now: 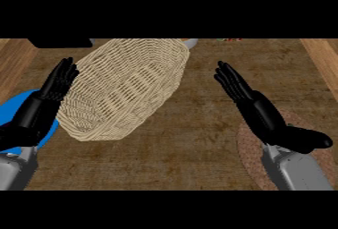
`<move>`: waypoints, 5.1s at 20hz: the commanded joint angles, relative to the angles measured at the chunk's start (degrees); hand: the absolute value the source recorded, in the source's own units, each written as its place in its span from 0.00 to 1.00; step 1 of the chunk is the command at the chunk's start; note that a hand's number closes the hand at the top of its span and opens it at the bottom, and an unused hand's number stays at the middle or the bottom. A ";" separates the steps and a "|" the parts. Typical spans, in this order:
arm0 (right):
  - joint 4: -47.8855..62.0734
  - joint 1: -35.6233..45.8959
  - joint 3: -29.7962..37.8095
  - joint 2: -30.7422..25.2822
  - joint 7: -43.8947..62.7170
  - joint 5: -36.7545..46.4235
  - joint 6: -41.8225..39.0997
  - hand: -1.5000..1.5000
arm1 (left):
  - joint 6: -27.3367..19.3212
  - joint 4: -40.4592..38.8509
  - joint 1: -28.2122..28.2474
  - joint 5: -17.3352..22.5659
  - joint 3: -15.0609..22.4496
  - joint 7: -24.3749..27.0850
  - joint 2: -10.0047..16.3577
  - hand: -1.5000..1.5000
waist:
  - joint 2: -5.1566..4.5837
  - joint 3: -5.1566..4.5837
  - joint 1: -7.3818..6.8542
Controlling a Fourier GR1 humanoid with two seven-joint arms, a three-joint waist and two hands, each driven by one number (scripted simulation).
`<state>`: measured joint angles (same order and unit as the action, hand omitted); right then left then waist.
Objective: Pick the bell pepper from the placemat and place it in the basket
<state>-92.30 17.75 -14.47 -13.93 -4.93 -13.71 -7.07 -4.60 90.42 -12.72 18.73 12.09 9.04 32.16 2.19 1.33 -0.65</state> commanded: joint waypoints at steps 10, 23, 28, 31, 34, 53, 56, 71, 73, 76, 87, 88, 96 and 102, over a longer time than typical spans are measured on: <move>11.48 -4.22 7.50 7.33 -3.26 -3.18 6.63 1.00 | -5.49 -0.68 3.90 -8.46 -0.77 -5.06 1.16 0.50 | -2.14 -1.31 0.25; 8.11 8.61 1.94 -22.36 27.07 30.85 12.22 0.00 | -5.26 -3.41 2.42 -9.62 -1.77 -5.24 1.21 0.50 | -1.43 -2.07 1.72; 7.31 14.53 -3.09 -33.12 35.21 27.38 -11.11 0.00 | -5.50 -3.15 0.75 -10.02 -1.96 -6.48 1.14 0.50 | -1.73 -1.92 0.75; 5.65 17.75 -4.10 -35.77 39.72 20.85 -23.84 0.00 | -5.63 -4.38 0.63 -10.10 -1.77 -5.80 -0.12 0.50 | -1.86 -1.76 1.01; 10.46 22.64 -3.38 -35.64 44.01 15.53 -32.52 0.00 | -4.45 -3.47 0.29 -10.68 -0.45 -6.25 -0.57 0.50 | -2.32 -1.54 -0.29; 16.97 17.53 -1.37 -31.48 40.34 25.11 -43.46 0.00 | 0.77 -1.49 1.98 -13.20 -6.89 -7.34 -2.85 0.50 | -2.29 -1.33 -0.01; 18.60 12.11 -3.15 -29.64 35.06 30.51 -39.27 0.00 | 0.71 0.35 3.81 -13.40 -7.45 -7.41 -3.70 0.50 | -2.25 -1.30 0.13; 25.63 8.18 -0.18 -27.07 21.15 45.51 -33.72 0.00 | 2.40 -10.78 0.56 -20.70 -9.40 -0.80 -10.48 0.50 | -2.33 -1.34 0.70; 25.60 6.83 0.07 -25.69 20.69 47.60 -32.96 0.00 | 1.00 -3.57 2.89 -21.83 -8.82 -5.53 -11.67 0.50 | -2.22 -1.32 0.47; 28.96 5.78 0.33 -24.86 16.02 51.06 -27.67 0.00 | 5.21 0.18 1.29 -18.57 -12.44 -10.30 -8.33 0.50 | -2.21 -1.30 0.24; 29.05 4.14 4.76 -18.37 16.39 57.26 -27.93 0.00 | 5.80 -2.24 -0.30 -24.45 -13.50 -9.91 -12.96 0.50 | -2.20 -1.32 0.60; 27.57 2.42 5.25 -19.78 15.33 57.21 -28.37 0.00 | 7.75 -7.04 -3.75 -22.34 -16.09 -7.98 -11.92 0.50 | -2.21 -1.33 0.82; 33.95 3.87 7.11 -19.00 11.20 61.89 -27.43 0.00 | 7.57 1.65 -0.92 -25.38 -15.07 -13.07 -14.12 0.50 | -2.22 -1.31 0.44; 39.52 3.37 8.44 -19.72 6.21 65.06 -24.63 0.00 | 9.68 1.51 2.98 -25.52 -16.04 -10.20 -14.80 0.50 | -2.25 -1.30 0.25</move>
<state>-59.07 19.99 -6.42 -33.42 5.84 48.84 -34.37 3.97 90.69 -11.07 -6.75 -3.85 0.01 17.97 0.09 0.11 -0.18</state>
